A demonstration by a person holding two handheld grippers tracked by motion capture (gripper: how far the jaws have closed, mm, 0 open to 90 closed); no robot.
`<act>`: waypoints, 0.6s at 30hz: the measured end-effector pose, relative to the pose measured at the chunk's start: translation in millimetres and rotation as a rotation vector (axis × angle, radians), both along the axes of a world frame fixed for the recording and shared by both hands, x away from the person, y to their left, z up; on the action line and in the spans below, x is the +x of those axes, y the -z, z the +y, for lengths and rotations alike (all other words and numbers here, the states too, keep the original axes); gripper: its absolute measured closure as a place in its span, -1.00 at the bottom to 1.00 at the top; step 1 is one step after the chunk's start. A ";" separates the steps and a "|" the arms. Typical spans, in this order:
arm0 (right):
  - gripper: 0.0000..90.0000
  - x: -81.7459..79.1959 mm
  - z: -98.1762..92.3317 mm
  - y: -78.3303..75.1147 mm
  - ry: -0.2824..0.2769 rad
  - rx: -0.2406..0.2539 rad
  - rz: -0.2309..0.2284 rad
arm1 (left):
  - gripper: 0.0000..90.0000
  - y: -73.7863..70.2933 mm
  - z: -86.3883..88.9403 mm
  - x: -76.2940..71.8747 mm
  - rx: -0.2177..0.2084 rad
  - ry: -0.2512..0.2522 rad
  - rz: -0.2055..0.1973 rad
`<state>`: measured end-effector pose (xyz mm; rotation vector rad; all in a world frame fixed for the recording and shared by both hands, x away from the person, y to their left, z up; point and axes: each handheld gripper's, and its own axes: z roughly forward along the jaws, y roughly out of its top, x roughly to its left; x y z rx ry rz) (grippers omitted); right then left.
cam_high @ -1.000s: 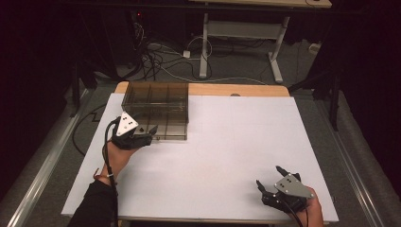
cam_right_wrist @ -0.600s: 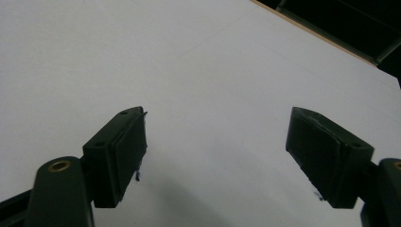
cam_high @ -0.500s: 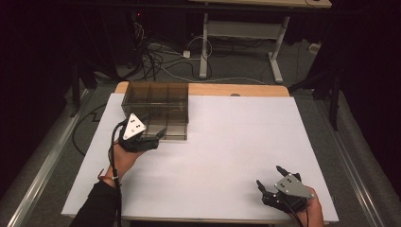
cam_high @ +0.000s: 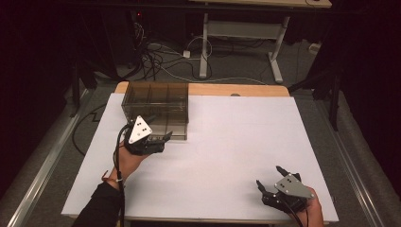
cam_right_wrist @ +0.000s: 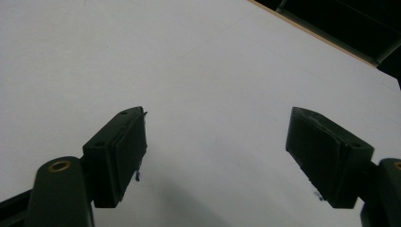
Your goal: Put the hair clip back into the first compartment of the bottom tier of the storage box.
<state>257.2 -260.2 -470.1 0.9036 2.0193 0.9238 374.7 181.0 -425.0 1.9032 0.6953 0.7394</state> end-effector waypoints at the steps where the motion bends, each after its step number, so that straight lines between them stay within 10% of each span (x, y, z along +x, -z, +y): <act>1: -0.52 0.0 0.0 0.0 0.000 0.000 -0.001 | -0.59 -0.2 -1.6 -0.8 0.001 0.002 -0.003; 18: -0.52 -0.4 0.4 0.0 -0.003 0.001 0.002 | -0.59 -3.8 -22.7 -13.4 0.030 0.078 -0.029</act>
